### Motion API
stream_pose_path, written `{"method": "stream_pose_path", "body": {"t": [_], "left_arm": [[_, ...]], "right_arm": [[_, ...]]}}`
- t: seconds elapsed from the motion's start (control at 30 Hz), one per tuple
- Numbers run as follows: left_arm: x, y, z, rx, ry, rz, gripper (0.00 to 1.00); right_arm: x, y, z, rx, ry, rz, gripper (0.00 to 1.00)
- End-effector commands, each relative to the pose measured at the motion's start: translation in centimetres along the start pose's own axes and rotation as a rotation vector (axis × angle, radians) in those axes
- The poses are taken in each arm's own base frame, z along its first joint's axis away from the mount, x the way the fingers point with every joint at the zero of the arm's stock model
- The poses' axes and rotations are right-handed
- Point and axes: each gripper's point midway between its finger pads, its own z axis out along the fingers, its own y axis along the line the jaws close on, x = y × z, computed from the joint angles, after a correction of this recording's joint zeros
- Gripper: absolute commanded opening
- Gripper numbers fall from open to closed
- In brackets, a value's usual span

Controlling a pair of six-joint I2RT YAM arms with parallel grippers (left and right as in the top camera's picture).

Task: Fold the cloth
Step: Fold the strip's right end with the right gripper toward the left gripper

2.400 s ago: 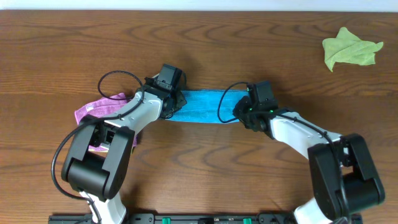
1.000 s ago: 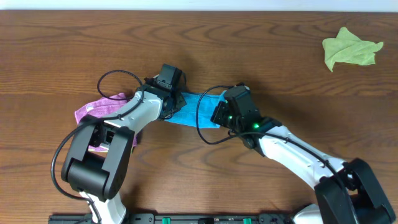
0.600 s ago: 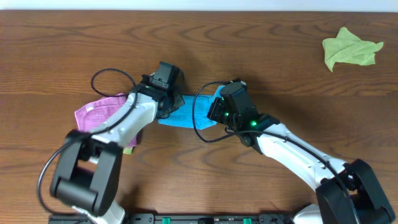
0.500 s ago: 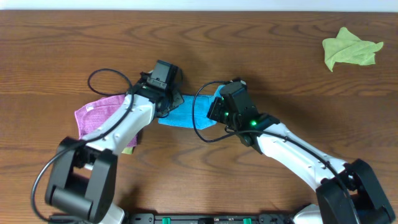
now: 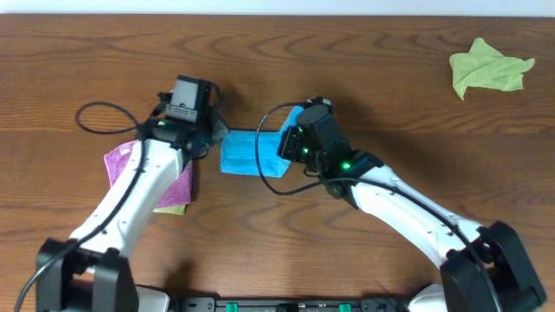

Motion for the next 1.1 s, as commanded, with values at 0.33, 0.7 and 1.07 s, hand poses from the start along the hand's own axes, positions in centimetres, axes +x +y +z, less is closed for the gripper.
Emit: {"method": "stream_pose_path", "body": {"t": [0.33,0.7,1.07], "left_arm": [[-3.2,4.0,-4.1,-0.052,-0.080,-0.038,0.06],[-3.8,6.0,-5.5,-0.086,-0.095,-0.047,0.06],[-3.6,6.1,-5.9,-0.088,-0.090,-0.047,0.06]], "right_arm": [[3.1,3.7,3.7,-0.013,0.079,-0.105,0.01],[5.2,6.1,4.9,-0.041,0.112,-0.148,0.01],[5.4,6.5,5.4,-0.051,0.109,-0.147,0.01]]}}
